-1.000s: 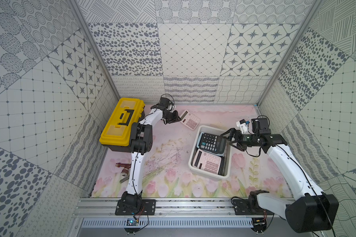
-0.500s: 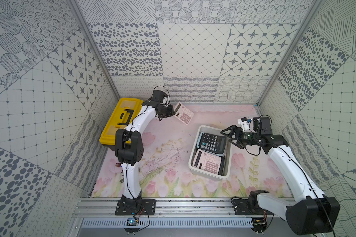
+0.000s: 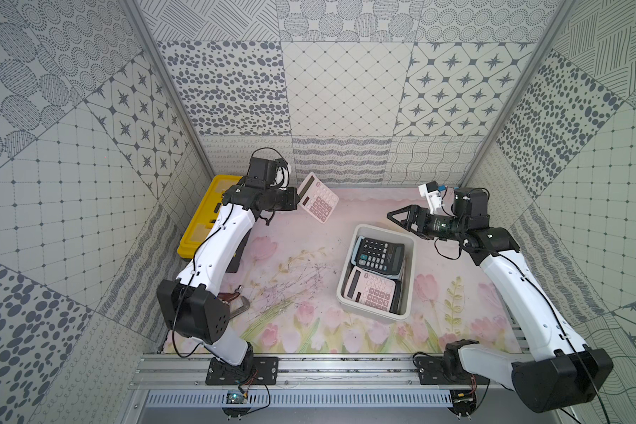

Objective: Put the calculator in the storage box
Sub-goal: Pick up the calculator from the center of the board.

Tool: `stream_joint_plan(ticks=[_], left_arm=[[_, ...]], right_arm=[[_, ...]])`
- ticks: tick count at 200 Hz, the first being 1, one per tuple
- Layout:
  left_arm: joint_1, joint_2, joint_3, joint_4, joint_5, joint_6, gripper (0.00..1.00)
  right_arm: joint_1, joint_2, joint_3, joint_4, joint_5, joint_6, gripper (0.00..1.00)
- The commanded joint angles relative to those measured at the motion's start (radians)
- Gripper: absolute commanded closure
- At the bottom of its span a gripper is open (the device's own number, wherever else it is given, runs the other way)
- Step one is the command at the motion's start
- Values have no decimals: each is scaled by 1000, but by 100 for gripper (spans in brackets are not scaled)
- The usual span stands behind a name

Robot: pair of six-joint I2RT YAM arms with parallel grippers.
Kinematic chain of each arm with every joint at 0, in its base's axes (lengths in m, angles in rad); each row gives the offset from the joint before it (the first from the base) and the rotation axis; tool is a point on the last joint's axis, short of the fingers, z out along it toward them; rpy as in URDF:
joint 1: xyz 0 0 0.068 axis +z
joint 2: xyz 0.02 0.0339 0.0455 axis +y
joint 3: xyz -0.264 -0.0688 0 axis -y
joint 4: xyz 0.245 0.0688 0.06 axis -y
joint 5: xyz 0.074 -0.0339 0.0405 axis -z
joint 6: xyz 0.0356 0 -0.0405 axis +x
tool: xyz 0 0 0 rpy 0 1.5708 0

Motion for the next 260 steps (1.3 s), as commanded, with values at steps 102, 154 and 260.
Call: stream_joint_plan(ticks=[102,154,260], left_arm=[[-204,28,82,-239,379,296,100],[-225,68,97,-317,490,330,100],[-247,120,126,-384,553,375,100]], right_arm=[[66,243,345,-272,-79,-566,14],[127,353,476,-398,-56,-704,24],[228,534,592,-610,-86,-898,36]])
